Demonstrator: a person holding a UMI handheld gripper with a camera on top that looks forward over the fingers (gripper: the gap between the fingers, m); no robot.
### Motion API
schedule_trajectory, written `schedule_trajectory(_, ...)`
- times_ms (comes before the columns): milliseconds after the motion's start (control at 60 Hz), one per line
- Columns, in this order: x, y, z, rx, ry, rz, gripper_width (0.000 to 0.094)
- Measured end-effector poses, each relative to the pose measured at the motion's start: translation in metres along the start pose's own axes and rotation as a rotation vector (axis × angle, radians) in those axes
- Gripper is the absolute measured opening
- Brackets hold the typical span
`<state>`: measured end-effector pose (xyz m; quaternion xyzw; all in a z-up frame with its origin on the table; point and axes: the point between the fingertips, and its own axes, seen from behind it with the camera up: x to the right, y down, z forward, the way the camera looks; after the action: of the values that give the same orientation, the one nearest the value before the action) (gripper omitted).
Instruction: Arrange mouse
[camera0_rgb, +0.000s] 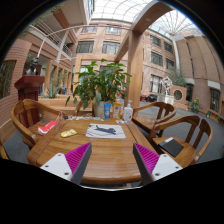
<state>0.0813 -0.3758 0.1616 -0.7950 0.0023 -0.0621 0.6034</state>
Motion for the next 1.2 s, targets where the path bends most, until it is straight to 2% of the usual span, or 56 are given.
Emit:
schedule_trajectory(117,-0.005,0.009,0.007,-0.043,-0.014,0.011,0.0849)
schedule_trajectory(283,-0.022,0.036,0.026,-0.155,-0.049,0.034,0.085)
schedule_trajectory(567,-0.132,0.091,0.066,-0.368,-0.219,0.028,0.0852)
schedule_trajectory(667,-0.178,0.088,0.095,-0.389,-0.279,0.035,0.0853)
schedule_trajectory(883,-0.259,0.085,0.174,-0.425,-0.331,0.033,0.0855)
schedule_trajectory(1100,-0.309,0.077,0.244,-0.474,-0.35,0.091,0.0851)
schedule_trajectory(1200,-0.318,0.07,0.272,-0.461,-0.33,0.102,0.0852)
